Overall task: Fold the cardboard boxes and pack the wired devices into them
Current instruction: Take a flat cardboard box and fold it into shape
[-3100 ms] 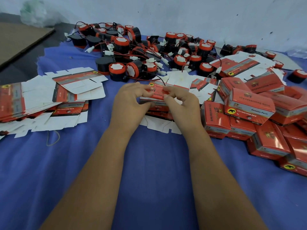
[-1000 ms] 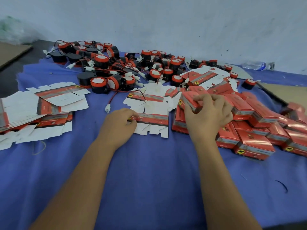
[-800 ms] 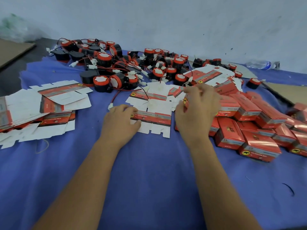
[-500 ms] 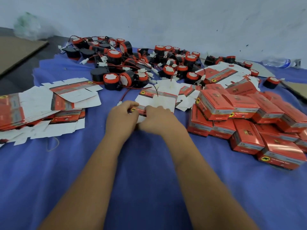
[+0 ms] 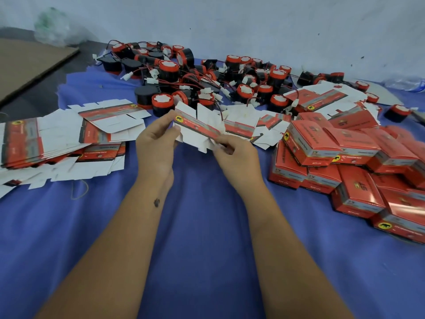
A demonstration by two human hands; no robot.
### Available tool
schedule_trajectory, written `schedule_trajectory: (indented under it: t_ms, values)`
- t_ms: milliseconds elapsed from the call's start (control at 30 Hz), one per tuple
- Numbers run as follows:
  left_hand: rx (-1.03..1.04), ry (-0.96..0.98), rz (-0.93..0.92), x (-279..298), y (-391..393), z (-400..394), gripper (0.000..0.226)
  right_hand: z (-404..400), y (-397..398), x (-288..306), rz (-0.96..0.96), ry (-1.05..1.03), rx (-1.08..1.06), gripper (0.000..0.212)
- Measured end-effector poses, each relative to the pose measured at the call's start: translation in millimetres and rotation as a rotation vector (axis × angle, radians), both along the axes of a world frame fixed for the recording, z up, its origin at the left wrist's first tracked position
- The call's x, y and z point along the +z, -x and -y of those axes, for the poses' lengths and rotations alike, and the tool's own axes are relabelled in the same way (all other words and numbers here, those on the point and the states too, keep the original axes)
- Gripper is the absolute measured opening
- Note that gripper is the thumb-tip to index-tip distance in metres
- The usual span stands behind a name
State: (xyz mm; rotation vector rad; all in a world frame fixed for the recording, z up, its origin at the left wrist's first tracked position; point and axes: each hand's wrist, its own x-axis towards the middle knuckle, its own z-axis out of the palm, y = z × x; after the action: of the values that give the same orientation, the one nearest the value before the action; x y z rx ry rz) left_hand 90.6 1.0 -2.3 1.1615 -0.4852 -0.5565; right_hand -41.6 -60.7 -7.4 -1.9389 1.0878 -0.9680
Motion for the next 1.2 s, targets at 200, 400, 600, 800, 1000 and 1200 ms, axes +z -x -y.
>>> schedule_trajectory:
  t_ms: [200, 400, 600, 800, 1000, 1200]
  values:
    - [-0.092, 0.012, 0.407, 2, 7, -10, 0.046, 2, 1, -2, 0.066, 0.111, -0.14, 0.023]
    - [-0.213, -0.157, 1.087, -3, 13, -3, 0.075, 3, 10, 11, 0.566, -0.164, -0.302, 0.026]
    - [-0.177, -0.069, 1.005, -4, 12, -3, 0.048, -4, 8, 17, 0.74, -0.259, -0.151, 0.01]
    - [-0.299, -0.032, 0.66, 6, 15, -5, 0.032, -11, 4, 12, 0.536, -0.212, 0.127, 0.065]
    - [-0.341, -0.06, 0.464, 11, 20, 5, 0.045, -5, 5, 11, 0.461, -0.113, -0.006, 0.04]
    - [-0.274, -0.02, 0.39, 10, 29, 10, 0.045, -2, 3, 8, 0.488, -0.153, 0.024, 0.037]
